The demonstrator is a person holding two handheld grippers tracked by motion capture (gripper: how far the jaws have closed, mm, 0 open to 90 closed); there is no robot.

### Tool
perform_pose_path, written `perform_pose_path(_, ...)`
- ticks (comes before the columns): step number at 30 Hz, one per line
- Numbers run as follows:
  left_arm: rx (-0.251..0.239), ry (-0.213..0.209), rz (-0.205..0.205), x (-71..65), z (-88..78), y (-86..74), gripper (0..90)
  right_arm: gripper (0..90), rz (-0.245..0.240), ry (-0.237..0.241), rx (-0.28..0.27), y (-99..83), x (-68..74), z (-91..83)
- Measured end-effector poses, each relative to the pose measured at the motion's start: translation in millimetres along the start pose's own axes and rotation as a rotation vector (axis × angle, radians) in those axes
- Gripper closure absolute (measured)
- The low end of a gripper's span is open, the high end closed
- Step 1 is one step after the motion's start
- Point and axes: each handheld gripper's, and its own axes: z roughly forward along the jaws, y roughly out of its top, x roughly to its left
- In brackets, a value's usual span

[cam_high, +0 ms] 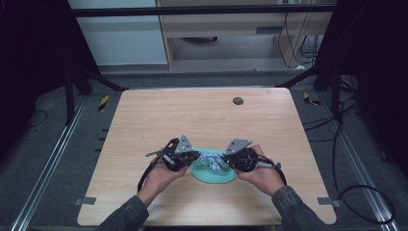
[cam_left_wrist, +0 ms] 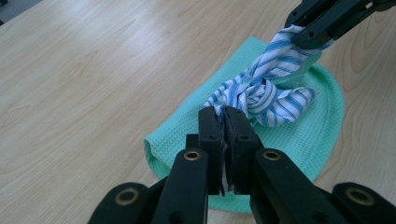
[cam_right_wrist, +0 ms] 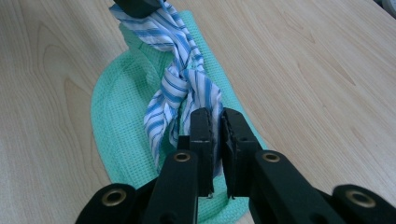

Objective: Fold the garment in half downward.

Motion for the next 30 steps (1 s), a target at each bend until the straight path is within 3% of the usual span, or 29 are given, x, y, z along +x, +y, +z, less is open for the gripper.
perform_pose_path(18,0.006,-0.015,0.01,-11.4,-0.9,-5.2,85.8,82.1,0.005,0.014,0.011,-9.1,5.3,-2.1)
perform_pose_path(30,0.009,-0.027,0.01,-15.5,-1.7,-12.1,85.7,75.9,0.024,0.034,0.015,-15.1,11.8,-1.0)
